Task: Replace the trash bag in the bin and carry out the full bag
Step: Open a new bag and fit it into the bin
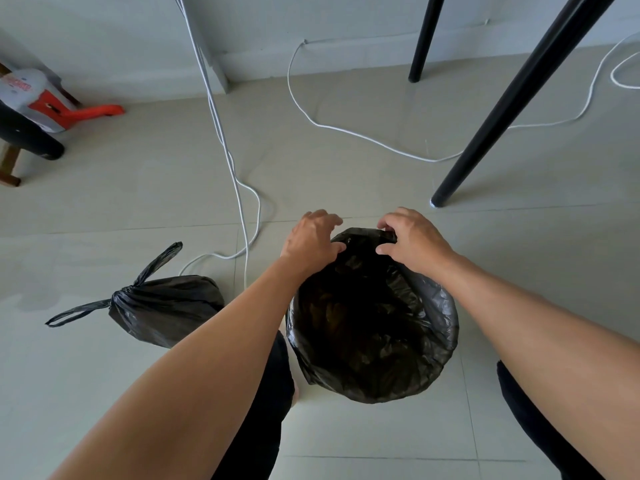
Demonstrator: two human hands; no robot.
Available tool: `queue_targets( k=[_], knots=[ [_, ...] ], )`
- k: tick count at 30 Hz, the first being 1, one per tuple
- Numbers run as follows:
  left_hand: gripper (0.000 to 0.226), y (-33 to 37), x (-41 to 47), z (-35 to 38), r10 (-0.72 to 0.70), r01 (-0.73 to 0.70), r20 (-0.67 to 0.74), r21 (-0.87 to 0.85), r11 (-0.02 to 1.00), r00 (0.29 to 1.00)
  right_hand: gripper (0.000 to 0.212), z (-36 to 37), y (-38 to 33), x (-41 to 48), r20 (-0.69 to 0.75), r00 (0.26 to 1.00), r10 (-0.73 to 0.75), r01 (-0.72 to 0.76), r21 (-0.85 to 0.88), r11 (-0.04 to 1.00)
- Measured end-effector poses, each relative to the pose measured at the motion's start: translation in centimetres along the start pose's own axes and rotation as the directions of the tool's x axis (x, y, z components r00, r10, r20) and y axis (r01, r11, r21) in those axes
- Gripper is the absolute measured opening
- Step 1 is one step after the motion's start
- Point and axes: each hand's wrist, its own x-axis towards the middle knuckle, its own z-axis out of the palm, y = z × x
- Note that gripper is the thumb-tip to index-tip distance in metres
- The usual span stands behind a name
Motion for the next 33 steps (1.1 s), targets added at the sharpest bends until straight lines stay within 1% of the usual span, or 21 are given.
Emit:
queue_targets(
  k=[5, 8, 12, 14, 19, 22, 24, 27, 31, 33],
  knots=[
    [0.038, -0.3, 0.0, 1.0, -0.032, 0.031, 0.051, 0.015, 0.999, 0.998, 0.035, 0.3, 0.0, -0.1, 0.011, 1.0, -0.019, 0.019, -0.014, 1.0],
    [0.033, -0.3, -0.2, 1.0, -0.055, 0.055, 0.027, 0.001, 0.998, 0.998, 0.032, 0.5, -0.3, -0.3, 0.018, 0.999, -0.028, 0.029, -0.01, 1.0],
    [0.015, -0.2, -0.3, 1.1, -0.066, 0.066, -0.011, -0.006, 0.998, 0.998, 0.022, 0.6, -0.7, -0.2, -0.011, 0.999, -0.047, 0.047, -0.019, 0.999],
    [0.013, -0.2, -0.2, 1.1, -0.064, 0.064, -0.015, -0.017, 0.998, 0.998, 0.017, 0.5, -0.8, 0.0, -0.03, 0.998, -0.047, 0.048, 0.019, 0.999],
    [0.016, -0.5, 0.0, 0.8, -0.089, 0.091, 0.034, -0.093, 0.991, 0.995, 0.016, 0.0, -0.8, 0.8, 0.039, 0.999, -0.017, 0.012, 0.117, 0.993],
    [0.015, -0.4, -0.1, 0.7, -0.106, 0.11, 0.04, -0.126, 0.986, 0.994, 0.013, -0.2, -0.7, 0.9, 0.036, 0.999, -0.006, -0.001, 0.197, 0.98],
    [0.013, -0.2, -0.3, 0.5, -0.114, 0.118, 0.034, -0.158, 0.98, 0.993, 0.014, -0.3, -0.7, 0.8, 0.03, 0.999, -0.014, 0.007, 0.22, 0.976],
    [0.014, -0.2, -0.4, 0.3, -0.092, 0.095, 0.022, -0.177, 0.98, 0.995, 0.012, -0.4, -0.6, 0.9, 0.046, 0.999, -0.029, 0.021, 0.169, 0.985],
    [0.02, 0.0, -0.5, 0.2, -0.103, 0.107, 0.041, -0.137, 0.985, 0.994, 0.019, -0.1, -0.5, 1.2, 0.09, 0.995, -0.035, 0.028, 0.078, 0.997],
    [0.021, 0.0, -0.6, 0.4, -0.077, 0.081, 0.045, -0.111, 0.991, 0.996, 0.016, 0.1, -0.4, 1.3, 0.108, 0.994, -0.023, 0.018, 0.053, 0.998]
  ],
)
